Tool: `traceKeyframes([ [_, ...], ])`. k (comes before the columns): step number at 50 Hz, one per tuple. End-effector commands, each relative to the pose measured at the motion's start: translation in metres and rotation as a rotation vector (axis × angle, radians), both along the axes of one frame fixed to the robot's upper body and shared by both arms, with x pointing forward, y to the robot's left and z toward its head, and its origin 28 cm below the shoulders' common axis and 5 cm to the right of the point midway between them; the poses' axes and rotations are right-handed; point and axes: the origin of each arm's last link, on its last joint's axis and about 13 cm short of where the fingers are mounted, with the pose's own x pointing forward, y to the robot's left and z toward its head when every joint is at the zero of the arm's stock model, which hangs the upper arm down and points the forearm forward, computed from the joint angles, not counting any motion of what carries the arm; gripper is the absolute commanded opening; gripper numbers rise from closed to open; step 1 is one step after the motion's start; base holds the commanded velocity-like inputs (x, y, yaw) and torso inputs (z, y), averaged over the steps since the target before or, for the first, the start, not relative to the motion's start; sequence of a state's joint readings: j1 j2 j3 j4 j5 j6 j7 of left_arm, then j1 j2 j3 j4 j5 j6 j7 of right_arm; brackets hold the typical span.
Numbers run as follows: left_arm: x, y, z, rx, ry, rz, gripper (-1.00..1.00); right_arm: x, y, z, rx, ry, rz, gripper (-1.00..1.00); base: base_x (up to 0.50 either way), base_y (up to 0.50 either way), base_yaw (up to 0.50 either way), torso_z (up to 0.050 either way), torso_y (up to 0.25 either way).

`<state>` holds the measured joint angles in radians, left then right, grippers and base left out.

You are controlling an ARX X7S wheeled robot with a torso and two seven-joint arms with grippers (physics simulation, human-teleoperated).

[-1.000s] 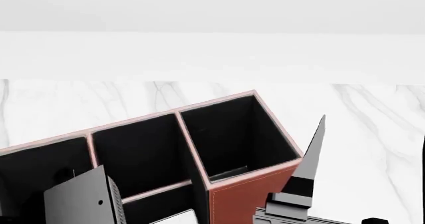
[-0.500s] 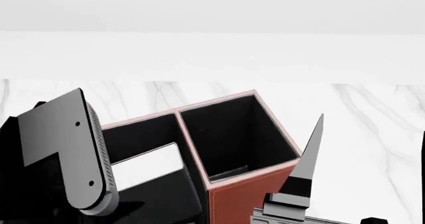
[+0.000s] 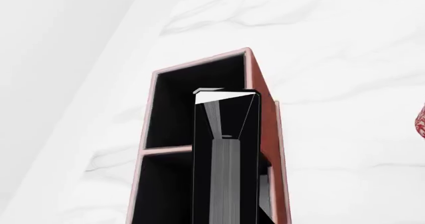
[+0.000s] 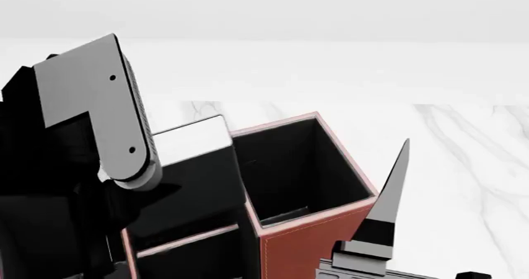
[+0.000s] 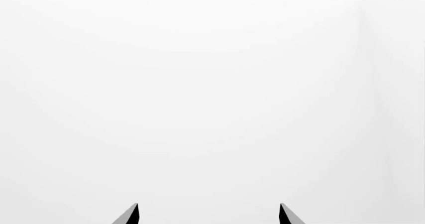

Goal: Pick up the book and place it in the front compartment of the caddy.

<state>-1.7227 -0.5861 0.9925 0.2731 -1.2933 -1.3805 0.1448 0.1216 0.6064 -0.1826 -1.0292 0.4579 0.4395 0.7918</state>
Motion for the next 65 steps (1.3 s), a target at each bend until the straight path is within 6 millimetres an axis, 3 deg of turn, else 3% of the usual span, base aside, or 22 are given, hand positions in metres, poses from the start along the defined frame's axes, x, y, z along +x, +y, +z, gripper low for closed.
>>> traceKeyframes([
  [1,0.014,-0.001,0.013,0.024,-0.07,0.058,-1.0,-0.001,-0.001,0.001,0.003,-0.003,-0.004,1.0,0.0,0.0,0.0,0.0,0.01],
  [20,0.042,0.0,-0.01,0.007,-0.051,0.124,-1.0,-0.001,-0.003,0.002,0.008,-0.009,-0.01,1.0,0.0,0.0,0.0,0.0,0.001],
  [30,0.063,0.004,-0.041,0.04,-0.057,0.157,-1.0,-0.002,-0.005,0.002,0.012,-0.008,-0.017,1.0,0.0,0.0,0.0,0.0,0.001],
  [44,0.074,0.005,-0.065,0.114,-0.051,0.162,-1.0,0.001,-0.006,-0.001,0.018,0.0,-0.017,1.0,0.0,0.0,0.0,0.0,0.001],
  [65,0.087,0.004,-0.099,0.082,-0.054,0.155,-1.0,0.002,-0.007,-0.002,0.018,0.003,-0.02,1.0,0.0,0.0,0.0,0.0,0.001],
])
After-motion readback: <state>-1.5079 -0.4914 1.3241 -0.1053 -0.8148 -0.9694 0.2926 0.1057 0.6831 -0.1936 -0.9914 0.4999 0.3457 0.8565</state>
